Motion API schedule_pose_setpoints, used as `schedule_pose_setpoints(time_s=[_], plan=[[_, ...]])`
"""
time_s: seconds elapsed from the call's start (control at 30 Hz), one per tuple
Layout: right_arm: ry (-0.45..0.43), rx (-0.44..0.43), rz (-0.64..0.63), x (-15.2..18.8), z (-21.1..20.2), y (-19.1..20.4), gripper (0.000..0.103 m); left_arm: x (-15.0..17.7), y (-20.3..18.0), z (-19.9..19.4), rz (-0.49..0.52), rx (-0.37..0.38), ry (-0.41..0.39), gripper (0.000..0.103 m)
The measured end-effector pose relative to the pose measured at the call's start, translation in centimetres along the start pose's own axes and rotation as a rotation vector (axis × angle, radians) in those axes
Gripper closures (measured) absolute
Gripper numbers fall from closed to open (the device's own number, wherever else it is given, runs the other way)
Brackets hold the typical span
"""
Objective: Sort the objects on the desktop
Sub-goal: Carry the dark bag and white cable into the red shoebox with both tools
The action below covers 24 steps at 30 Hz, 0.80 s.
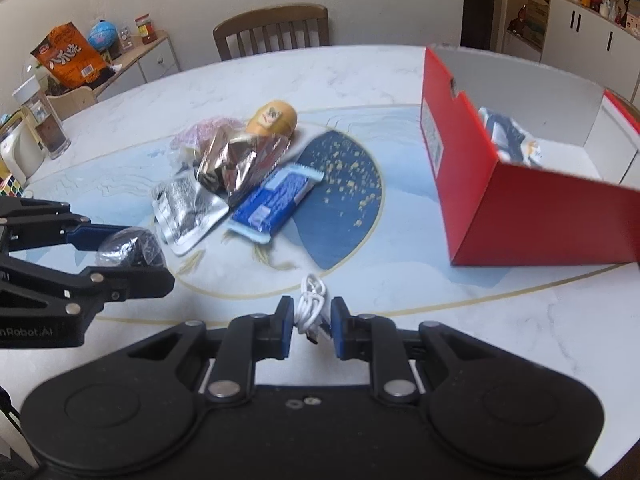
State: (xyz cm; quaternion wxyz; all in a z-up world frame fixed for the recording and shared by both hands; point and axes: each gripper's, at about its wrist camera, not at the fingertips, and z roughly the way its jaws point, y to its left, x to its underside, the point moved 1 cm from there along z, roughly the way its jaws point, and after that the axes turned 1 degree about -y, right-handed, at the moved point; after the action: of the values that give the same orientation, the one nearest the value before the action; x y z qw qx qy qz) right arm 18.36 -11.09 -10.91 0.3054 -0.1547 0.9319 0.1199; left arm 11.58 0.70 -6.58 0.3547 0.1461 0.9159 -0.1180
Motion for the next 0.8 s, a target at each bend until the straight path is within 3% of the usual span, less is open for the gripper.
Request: schedule_pose_setpoints(time_s=[0.8], plan=[[-0.194, -0.041, 0.029, -5.2, -9.3, -1.3, 0.085, -6.6, -2.9, -4.9, 0.091, 0.041, -0.129, 0.059]])
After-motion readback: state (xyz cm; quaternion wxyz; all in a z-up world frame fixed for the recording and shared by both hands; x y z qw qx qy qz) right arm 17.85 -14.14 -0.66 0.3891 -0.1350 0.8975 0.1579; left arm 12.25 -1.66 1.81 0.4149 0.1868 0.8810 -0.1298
